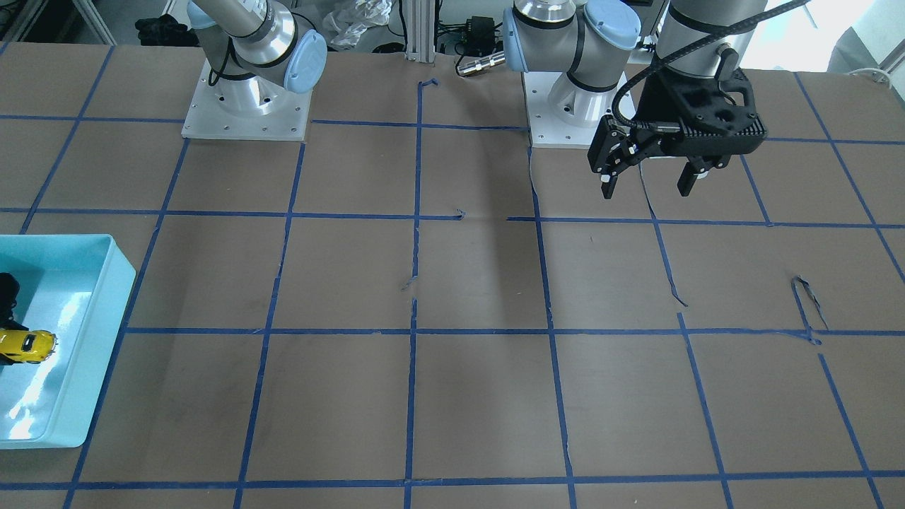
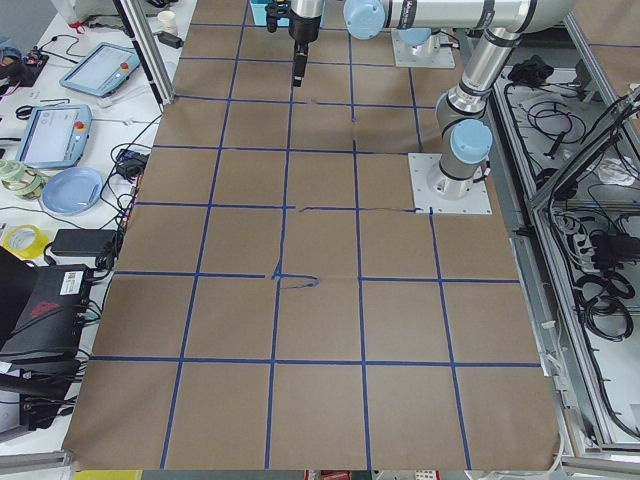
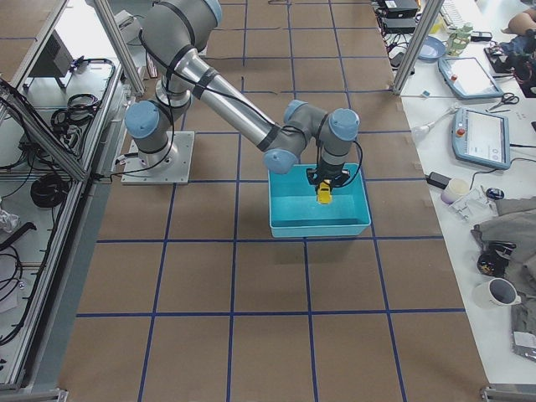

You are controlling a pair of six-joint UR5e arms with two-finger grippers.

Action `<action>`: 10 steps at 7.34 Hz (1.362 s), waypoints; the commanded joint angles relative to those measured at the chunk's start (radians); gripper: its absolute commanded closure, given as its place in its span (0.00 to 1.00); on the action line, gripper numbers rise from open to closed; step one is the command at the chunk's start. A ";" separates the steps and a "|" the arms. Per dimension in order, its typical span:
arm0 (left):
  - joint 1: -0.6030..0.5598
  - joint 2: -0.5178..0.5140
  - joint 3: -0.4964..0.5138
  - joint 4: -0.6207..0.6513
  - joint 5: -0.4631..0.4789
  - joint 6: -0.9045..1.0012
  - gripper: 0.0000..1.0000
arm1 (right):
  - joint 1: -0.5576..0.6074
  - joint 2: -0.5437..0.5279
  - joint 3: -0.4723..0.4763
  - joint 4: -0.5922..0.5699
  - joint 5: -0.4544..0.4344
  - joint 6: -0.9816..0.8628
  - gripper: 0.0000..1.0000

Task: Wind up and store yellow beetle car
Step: 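Lower the car into the blue bin and open the right gripper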

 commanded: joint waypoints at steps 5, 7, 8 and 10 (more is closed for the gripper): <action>0.000 0.000 0.001 0.002 0.002 0.000 0.00 | -0.031 0.008 0.026 -0.039 0.027 0.057 0.00; 0.000 0.000 0.001 0.002 0.002 0.000 0.00 | -0.027 -0.102 0.026 -0.022 0.015 0.161 0.00; 0.000 0.000 0.000 0.002 0.000 0.000 0.00 | -0.027 -0.172 0.035 0.028 0.009 0.285 0.00; 0.000 0.000 0.001 0.002 0.003 0.002 0.00 | -0.022 -0.289 0.023 0.204 -0.023 0.784 0.00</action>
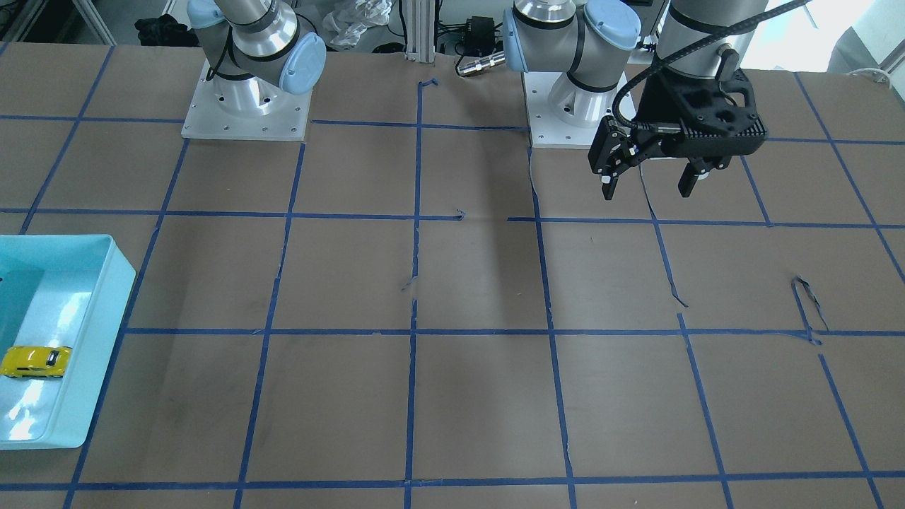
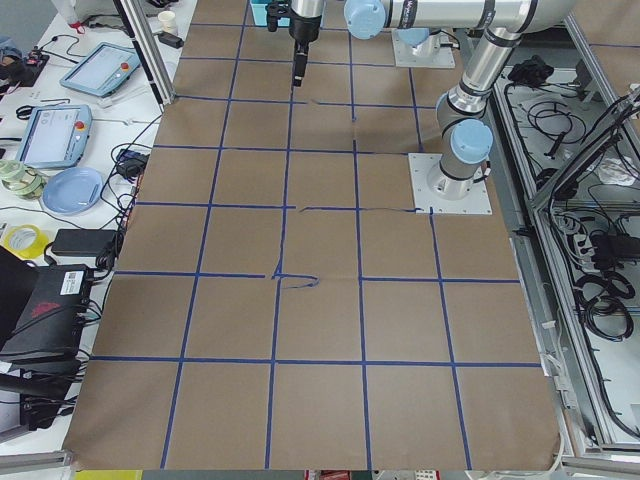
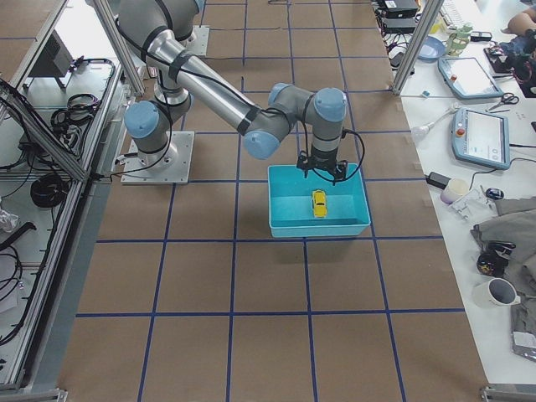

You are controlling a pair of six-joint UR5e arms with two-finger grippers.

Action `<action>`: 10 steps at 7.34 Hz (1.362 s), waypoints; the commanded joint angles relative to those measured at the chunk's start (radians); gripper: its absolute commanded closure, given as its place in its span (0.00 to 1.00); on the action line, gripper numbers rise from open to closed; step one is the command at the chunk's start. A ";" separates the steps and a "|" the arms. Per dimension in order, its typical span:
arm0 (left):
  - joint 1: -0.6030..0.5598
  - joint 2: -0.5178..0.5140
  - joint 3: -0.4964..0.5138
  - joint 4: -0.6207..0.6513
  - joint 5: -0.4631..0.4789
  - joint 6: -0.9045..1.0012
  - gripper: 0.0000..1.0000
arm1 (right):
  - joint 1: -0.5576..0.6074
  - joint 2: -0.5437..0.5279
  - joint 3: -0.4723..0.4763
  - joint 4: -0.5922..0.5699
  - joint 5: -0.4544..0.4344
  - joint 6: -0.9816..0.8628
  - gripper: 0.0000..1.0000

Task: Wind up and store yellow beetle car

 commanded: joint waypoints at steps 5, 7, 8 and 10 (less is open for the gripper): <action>0.000 0.001 -0.001 -0.001 0.000 0.001 0.00 | 0.222 -0.194 -0.103 0.394 -0.004 1.189 0.00; 0.000 0.001 -0.001 -0.001 0.000 0.001 0.00 | 0.355 -0.204 -0.100 0.394 -0.001 1.518 0.00; 0.000 0.001 -0.001 -0.001 0.000 0.001 0.00 | 0.442 -0.206 -0.100 0.393 -0.003 1.625 0.00; 0.000 0.001 -0.001 -0.001 -0.001 0.001 0.00 | 0.511 -0.249 -0.089 0.394 -0.003 1.663 0.00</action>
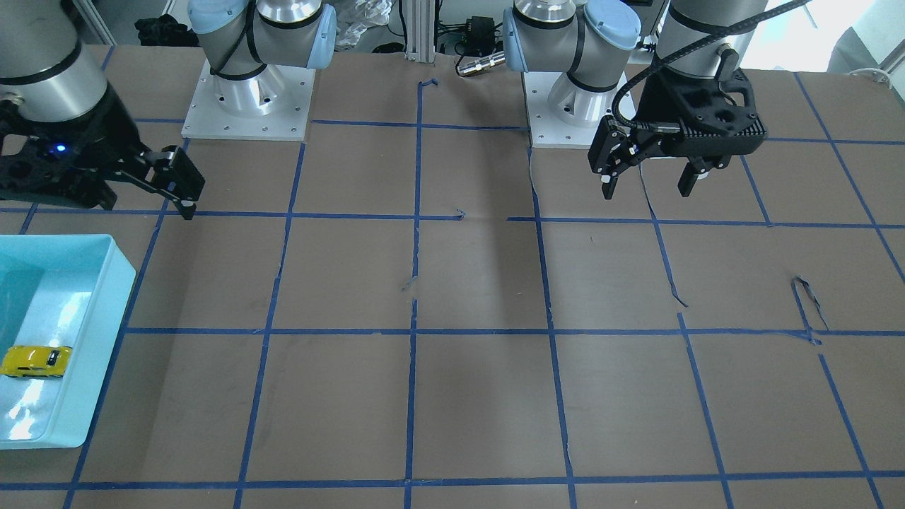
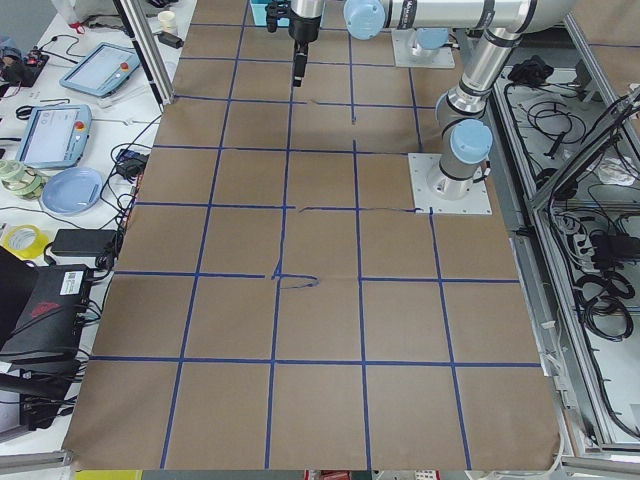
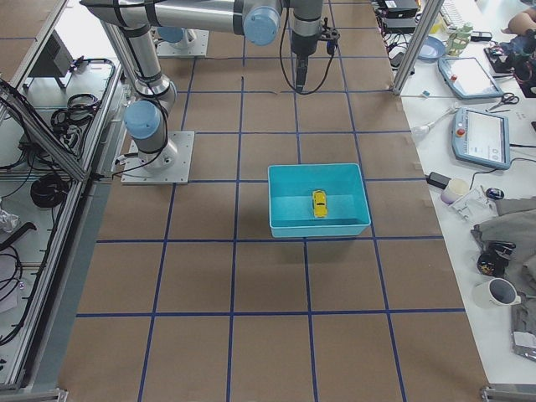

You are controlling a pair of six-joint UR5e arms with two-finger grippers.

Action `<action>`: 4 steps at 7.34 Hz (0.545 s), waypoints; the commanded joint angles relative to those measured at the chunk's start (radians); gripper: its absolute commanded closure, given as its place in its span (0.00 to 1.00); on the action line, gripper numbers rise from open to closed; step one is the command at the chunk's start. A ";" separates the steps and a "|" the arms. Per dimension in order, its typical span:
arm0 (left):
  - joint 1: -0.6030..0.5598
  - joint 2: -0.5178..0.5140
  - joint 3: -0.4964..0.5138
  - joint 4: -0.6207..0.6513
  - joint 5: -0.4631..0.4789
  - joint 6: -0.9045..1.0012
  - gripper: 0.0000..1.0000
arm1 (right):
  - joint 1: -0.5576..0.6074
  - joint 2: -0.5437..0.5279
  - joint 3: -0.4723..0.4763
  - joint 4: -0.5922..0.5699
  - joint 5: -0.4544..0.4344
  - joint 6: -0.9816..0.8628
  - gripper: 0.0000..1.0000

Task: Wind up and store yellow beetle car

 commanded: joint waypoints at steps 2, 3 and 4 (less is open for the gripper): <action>0.000 0.000 0.000 0.000 -0.001 0.000 0.00 | 0.037 -0.032 0.008 0.047 0.002 0.027 0.00; 0.000 0.000 0.000 0.000 -0.001 0.000 0.00 | 0.037 -0.032 0.008 0.055 0.005 0.023 0.00; 0.000 0.000 0.000 0.000 -0.001 0.000 0.00 | 0.037 -0.032 0.008 0.055 0.026 0.024 0.00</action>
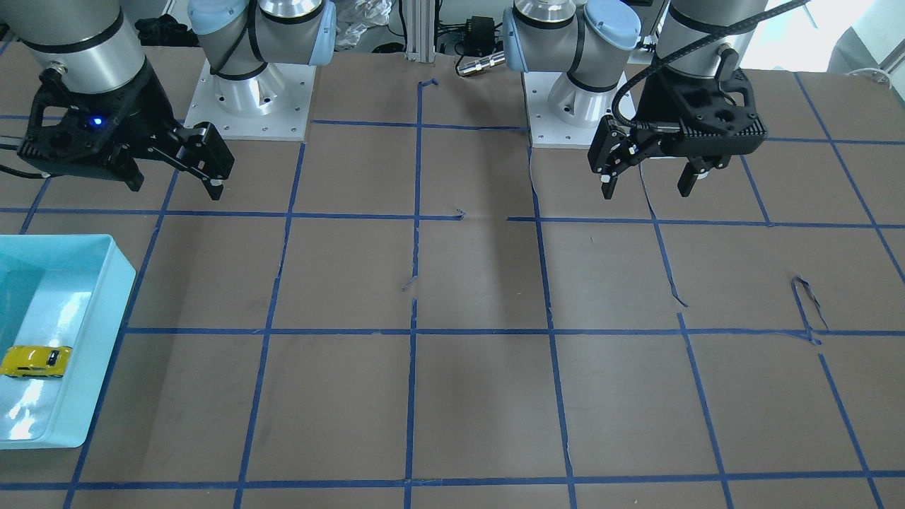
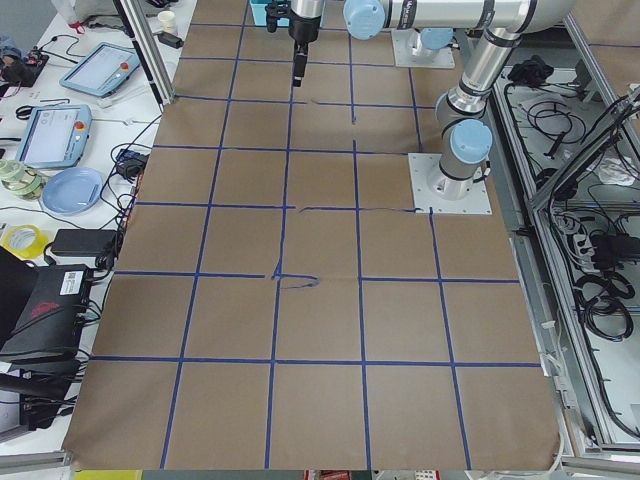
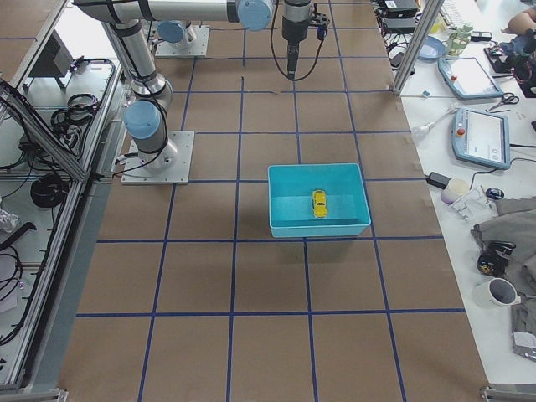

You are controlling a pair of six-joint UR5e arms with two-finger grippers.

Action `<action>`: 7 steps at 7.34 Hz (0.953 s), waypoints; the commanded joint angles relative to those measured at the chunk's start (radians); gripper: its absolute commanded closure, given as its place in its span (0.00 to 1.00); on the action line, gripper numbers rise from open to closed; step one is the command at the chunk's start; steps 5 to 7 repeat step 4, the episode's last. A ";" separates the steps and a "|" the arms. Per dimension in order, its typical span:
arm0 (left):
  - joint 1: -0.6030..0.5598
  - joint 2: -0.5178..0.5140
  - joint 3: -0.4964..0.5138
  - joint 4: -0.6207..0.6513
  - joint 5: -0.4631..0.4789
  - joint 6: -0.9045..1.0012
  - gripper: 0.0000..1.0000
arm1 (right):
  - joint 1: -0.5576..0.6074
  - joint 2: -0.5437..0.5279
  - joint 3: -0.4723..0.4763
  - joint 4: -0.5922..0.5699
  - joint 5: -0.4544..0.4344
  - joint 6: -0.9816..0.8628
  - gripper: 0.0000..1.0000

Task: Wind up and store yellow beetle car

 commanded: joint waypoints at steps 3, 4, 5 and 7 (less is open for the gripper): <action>0.002 0.000 0.000 0.000 0.000 0.002 0.00 | 0.005 -0.013 -0.001 0.011 0.054 -0.007 0.00; 0.002 0.000 0.000 0.000 0.000 0.002 0.00 | 0.005 -0.013 -0.001 0.011 0.053 -0.010 0.00; 0.002 0.000 0.000 0.000 0.000 0.002 0.00 | 0.005 -0.013 -0.001 0.011 0.053 -0.010 0.00; 0.002 0.000 0.000 0.000 0.000 0.002 0.00 | 0.005 -0.013 -0.001 0.011 0.053 -0.010 0.00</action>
